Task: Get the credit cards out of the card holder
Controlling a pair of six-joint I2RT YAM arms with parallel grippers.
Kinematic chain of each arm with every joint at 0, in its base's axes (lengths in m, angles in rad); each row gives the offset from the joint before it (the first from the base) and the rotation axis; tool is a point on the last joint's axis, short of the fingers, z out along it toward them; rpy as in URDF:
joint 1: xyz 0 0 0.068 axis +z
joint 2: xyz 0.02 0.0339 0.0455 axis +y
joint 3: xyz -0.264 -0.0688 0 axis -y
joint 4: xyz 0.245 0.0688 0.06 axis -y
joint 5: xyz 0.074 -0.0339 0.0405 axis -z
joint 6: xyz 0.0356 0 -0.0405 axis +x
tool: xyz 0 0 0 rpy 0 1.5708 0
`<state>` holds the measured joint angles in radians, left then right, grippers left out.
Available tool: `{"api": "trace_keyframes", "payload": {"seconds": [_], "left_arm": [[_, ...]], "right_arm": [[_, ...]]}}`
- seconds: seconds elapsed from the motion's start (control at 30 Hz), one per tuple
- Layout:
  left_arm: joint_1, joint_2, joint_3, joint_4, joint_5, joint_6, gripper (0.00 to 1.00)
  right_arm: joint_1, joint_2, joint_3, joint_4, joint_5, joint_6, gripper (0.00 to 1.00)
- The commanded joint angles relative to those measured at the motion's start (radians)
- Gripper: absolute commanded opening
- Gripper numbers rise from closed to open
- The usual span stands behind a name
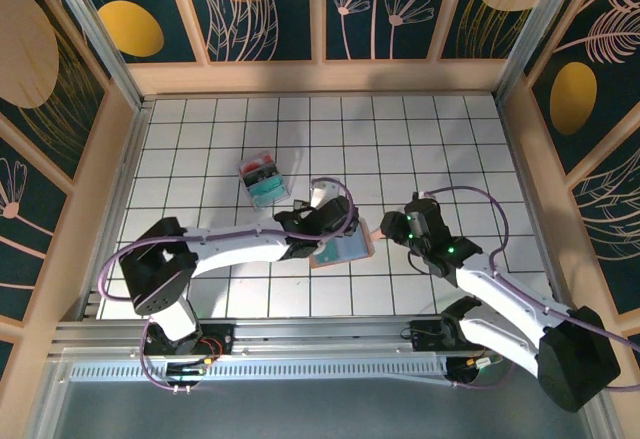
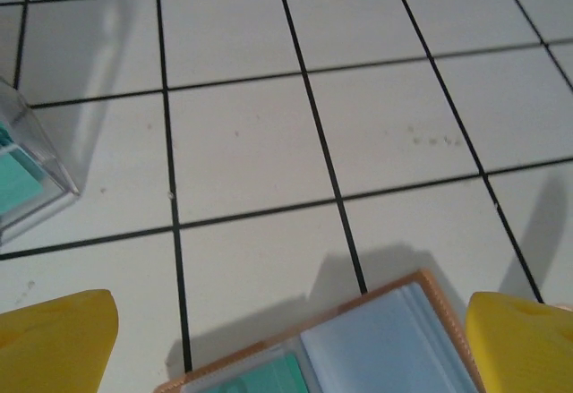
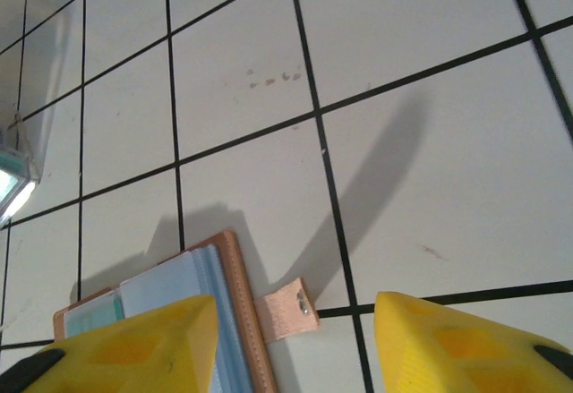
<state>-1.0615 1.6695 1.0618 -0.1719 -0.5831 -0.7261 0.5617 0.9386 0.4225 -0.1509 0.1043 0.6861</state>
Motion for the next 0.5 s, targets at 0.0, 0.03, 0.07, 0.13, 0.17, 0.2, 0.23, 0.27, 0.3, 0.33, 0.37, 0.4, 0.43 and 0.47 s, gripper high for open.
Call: {"api": "trace_keyframes", "payload": {"seconds": [0.0,0.03,0.07,0.13,0.17,0.2,0.23,0.27,0.3,0.33,0.37,0.4,0.43,0.47], "left_arm": [[0.051,-0.037,-0.075,-0.005,0.02,-0.011,0.99],[0.06,-0.045,-0.083,-0.006,0.027,-0.013,0.99],[0.064,-0.05,-0.109,-0.01,0.029,-0.016,0.99],[0.067,-0.057,-0.141,-0.023,0.029,-0.02,0.99],[0.068,-0.057,-0.153,-0.029,0.03,-0.022,0.99],[0.068,-0.056,-0.164,-0.036,0.032,-0.024,0.99],[0.07,-0.053,-0.176,-0.043,0.032,-0.026,0.99],[0.071,-0.051,-0.186,-0.047,0.031,-0.029,0.99],[0.071,-0.051,-0.199,-0.049,0.03,-0.031,0.99],[0.072,-0.052,-0.213,-0.046,0.029,-0.034,0.99],[0.074,-0.053,-0.224,-0.04,0.031,-0.037,0.99],[0.079,-0.057,-0.237,-0.029,0.033,-0.039,0.99],[0.08,-0.06,-0.247,-0.016,0.037,-0.04,0.99],[0.08,-0.063,-0.255,-0.002,0.042,-0.038,0.99]], "right_arm": [[-0.004,0.026,0.034,0.037,-0.056,-0.011,0.47],[-0.001,0.037,0.041,0.036,-0.069,-0.012,0.47],[0.003,0.045,0.048,0.04,-0.079,-0.014,0.46],[0.02,0.064,0.06,0.045,-0.084,-0.016,0.45],[0.03,0.075,0.066,0.05,-0.112,-0.016,0.45],[0.044,0.091,0.073,0.06,-0.127,-0.014,0.44],[0.062,0.11,0.082,0.07,-0.141,-0.013,0.44],[0.078,0.13,0.091,0.078,-0.151,-0.012,0.44],[0.098,0.155,0.104,0.083,-0.16,-0.012,0.44],[0.118,0.184,0.121,0.082,-0.161,-0.013,0.44],[0.133,0.209,0.136,0.082,-0.161,-0.016,0.44],[0.15,0.239,0.156,0.083,-0.166,-0.02,0.44],[0.161,0.27,0.177,0.083,-0.173,-0.023,0.43],[0.169,0.297,0.192,0.085,-0.18,-0.025,0.43]]}}
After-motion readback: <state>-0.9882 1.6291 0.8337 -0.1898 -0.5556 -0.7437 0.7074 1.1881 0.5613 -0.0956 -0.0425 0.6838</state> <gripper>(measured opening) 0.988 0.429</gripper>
